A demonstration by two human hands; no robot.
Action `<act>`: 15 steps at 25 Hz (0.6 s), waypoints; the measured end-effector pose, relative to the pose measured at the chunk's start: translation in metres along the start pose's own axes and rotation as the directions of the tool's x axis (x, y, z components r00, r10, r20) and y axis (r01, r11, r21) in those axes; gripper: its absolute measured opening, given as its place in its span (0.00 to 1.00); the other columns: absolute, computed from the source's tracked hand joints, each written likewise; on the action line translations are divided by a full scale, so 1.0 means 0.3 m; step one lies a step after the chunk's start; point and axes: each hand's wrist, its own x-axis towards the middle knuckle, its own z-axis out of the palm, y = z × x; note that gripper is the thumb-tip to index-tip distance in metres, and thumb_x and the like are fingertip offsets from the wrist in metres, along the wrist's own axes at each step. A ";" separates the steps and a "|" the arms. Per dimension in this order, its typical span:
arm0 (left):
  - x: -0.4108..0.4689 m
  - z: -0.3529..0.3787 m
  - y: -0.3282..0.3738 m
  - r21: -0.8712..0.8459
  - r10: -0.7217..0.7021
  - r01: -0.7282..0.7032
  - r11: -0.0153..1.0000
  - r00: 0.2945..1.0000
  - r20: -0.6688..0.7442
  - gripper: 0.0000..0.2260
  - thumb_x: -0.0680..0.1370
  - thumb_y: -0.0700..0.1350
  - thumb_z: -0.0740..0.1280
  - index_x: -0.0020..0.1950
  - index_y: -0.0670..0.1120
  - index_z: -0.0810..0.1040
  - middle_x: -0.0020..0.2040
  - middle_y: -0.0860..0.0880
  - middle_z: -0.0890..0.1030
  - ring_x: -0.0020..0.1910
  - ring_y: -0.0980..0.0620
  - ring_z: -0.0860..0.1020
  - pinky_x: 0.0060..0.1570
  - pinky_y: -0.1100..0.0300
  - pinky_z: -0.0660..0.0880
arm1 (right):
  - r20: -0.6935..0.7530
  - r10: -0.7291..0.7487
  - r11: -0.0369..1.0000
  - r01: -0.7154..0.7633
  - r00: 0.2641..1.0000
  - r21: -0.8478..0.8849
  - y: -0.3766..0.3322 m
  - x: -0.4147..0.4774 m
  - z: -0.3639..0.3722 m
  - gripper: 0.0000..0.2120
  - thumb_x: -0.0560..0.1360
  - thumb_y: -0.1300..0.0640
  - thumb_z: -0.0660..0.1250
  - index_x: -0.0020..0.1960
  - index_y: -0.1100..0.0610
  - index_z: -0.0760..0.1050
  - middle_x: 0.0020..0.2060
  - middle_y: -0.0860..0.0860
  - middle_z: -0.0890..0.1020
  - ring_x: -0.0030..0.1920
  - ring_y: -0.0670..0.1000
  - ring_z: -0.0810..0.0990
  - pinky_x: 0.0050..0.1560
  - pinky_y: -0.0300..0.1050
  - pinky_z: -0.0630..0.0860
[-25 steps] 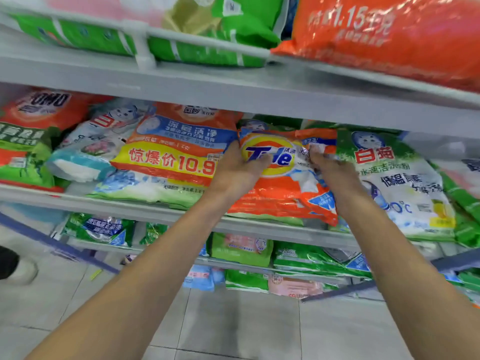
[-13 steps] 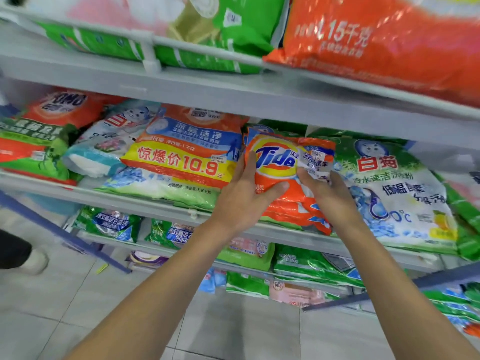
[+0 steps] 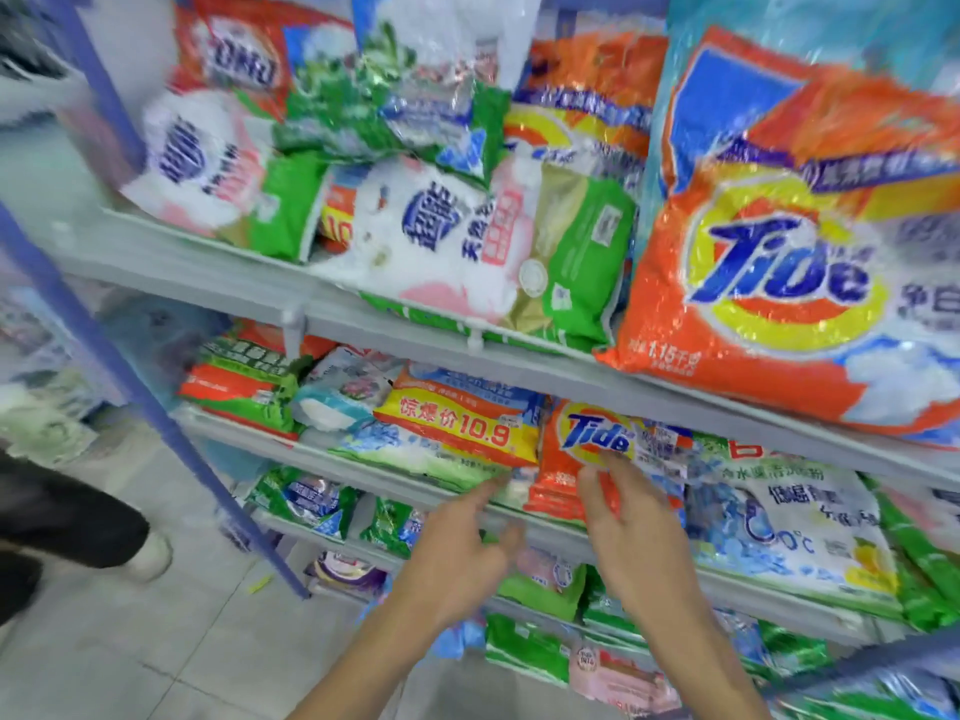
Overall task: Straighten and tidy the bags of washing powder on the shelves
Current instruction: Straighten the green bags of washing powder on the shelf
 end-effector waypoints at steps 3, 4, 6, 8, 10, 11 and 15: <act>-0.077 -0.103 -0.009 0.070 0.004 0.000 0.998 0.998 -0.055 0.28 0.81 0.55 0.67 0.80 0.53 0.65 0.77 0.55 0.69 0.74 0.52 0.71 0.73 0.56 0.67 | 0.065 -0.065 0.997 0.067 0.996 -0.041 -0.145 -0.049 -0.032 0.22 0.83 0.42 0.59 0.72 0.51 0.72 0.69 0.47 0.76 0.70 0.50 0.73 0.68 0.47 0.69; -0.098 -0.140 -0.011 0.106 0.027 -0.020 0.994 0.997 -0.067 0.28 0.81 0.55 0.66 0.80 0.53 0.64 0.78 0.56 0.68 0.75 0.53 0.69 0.74 0.56 0.66 | 0.085 -0.066 0.996 0.071 0.994 -0.057 -0.190 -0.064 -0.047 0.24 0.82 0.40 0.59 0.74 0.49 0.70 0.71 0.45 0.74 0.72 0.48 0.70 0.70 0.46 0.67; -0.122 -0.208 -0.010 0.187 0.064 -0.050 0.981 0.996 -0.069 0.28 0.82 0.57 0.64 0.81 0.55 0.61 0.79 0.58 0.64 0.78 0.56 0.63 0.76 0.55 0.64 | 0.113 -0.081 0.992 0.092 0.990 -0.089 -0.261 -0.089 -0.067 0.26 0.82 0.37 0.57 0.77 0.46 0.66 0.74 0.42 0.70 0.75 0.46 0.66 0.72 0.45 0.65; -0.129 -0.278 -0.004 0.233 0.095 -0.079 0.969 0.994 -0.057 0.29 0.82 0.57 0.63 0.81 0.57 0.59 0.81 0.59 0.61 0.79 0.56 0.59 0.77 0.54 0.62 | 0.118 -0.100 0.984 0.116 0.988 -0.133 -0.320 -0.104 -0.083 0.27 0.81 0.36 0.56 0.77 0.45 0.65 0.75 0.42 0.69 0.75 0.45 0.65 0.73 0.44 0.64; -0.136 -0.354 0.010 0.253 0.137 -0.118 0.960 0.989 -0.060 0.29 0.82 0.58 0.63 0.81 0.58 0.58 0.81 0.59 0.60 0.80 0.58 0.58 0.78 0.56 0.60 | 0.111 -0.107 0.976 0.125 0.988 -0.178 -0.381 -0.110 -0.095 0.26 0.82 0.36 0.55 0.77 0.44 0.64 0.75 0.41 0.68 0.75 0.44 0.64 0.72 0.42 0.64; -0.132 -0.389 0.016 0.260 0.165 -0.141 0.955 0.983 -0.075 0.28 0.82 0.58 0.62 0.81 0.58 0.58 0.81 0.60 0.60 0.80 0.58 0.58 0.78 0.57 0.59 | 0.112 -0.106 0.972 0.127 0.988 -0.198 -0.406 -0.109 -0.099 0.26 0.82 0.36 0.55 0.77 0.44 0.64 0.75 0.41 0.68 0.75 0.44 0.64 0.72 0.42 0.64; -0.094 -0.560 0.067 0.266 0.265 -0.218 0.939 0.952 -0.154 0.27 0.82 0.58 0.63 0.80 0.58 0.61 0.78 0.61 0.64 0.77 0.60 0.63 0.76 0.56 0.63 | 0.068 -0.119 0.972 0.130 0.991 -0.194 -0.527 -0.070 -0.128 0.26 0.82 0.37 0.56 0.77 0.45 0.65 0.73 0.42 0.70 0.73 0.45 0.67 0.70 0.43 0.66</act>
